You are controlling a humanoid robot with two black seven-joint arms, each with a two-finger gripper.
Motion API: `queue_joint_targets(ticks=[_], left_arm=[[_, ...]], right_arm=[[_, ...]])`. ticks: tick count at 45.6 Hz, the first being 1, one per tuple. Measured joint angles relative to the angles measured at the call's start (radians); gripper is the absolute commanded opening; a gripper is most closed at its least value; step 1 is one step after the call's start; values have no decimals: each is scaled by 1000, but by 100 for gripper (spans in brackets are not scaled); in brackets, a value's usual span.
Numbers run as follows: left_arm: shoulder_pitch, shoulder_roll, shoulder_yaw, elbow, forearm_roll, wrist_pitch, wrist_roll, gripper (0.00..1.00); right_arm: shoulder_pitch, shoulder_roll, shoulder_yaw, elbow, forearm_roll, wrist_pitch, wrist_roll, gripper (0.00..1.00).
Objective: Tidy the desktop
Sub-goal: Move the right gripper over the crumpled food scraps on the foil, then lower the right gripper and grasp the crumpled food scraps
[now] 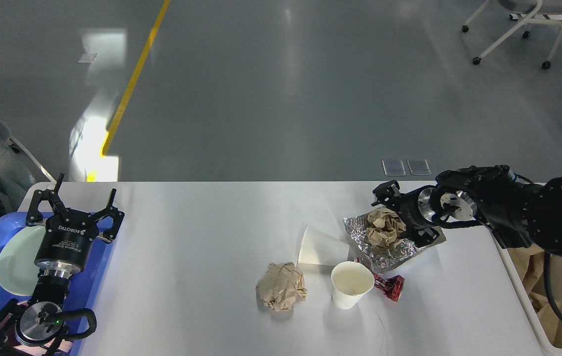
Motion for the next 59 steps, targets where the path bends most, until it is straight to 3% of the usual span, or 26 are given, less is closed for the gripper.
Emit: queue_joint_targets(ticks=[40, 43, 47, 52, 55, 59], left_arm=[[0, 0, 0, 0, 0, 1, 0, 97], [0, 0, 0, 0, 0, 1, 0, 97], [0, 0, 0, 0, 0, 1, 0, 97], [0, 0, 0, 0, 0, 1, 0, 97], [0, 0, 0, 0, 0, 1, 0, 97], [0, 0, 0, 0, 0, 1, 0, 97]], right_arm=[[-160, 58, 145, -89, -51, -243, 0, 97], [-163, 58, 146, -91, -52, -258, 0, 86], [-169, 63, 146, -90, -54, -289, 0, 64], [-177, 70, 146, -86, -58, -311, 0, 30], [-179, 70, 145, -82, -59, -314, 0, 3], [-179, 72, 145, -75, -62, -313, 0, 0]])
